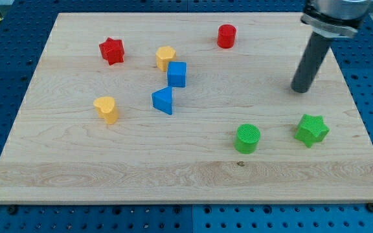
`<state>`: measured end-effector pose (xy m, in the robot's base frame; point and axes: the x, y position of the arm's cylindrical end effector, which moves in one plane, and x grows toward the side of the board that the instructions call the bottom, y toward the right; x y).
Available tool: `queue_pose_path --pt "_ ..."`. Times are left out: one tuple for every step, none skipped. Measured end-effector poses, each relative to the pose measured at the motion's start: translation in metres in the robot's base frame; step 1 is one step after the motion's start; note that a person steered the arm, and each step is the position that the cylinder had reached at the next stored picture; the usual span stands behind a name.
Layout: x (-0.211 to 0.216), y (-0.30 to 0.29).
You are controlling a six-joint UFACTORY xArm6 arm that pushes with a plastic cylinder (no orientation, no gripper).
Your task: Push the green star slightly upwards
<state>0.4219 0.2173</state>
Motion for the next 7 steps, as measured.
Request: queue_pose_path --pt "0.010 0.037" --pt "0.010 0.042" --pt "0.011 0.043" --pt "0.023 0.070" --pt "0.057 0.108" --pt "0.094 0.115" --pt "0.128 0.089"
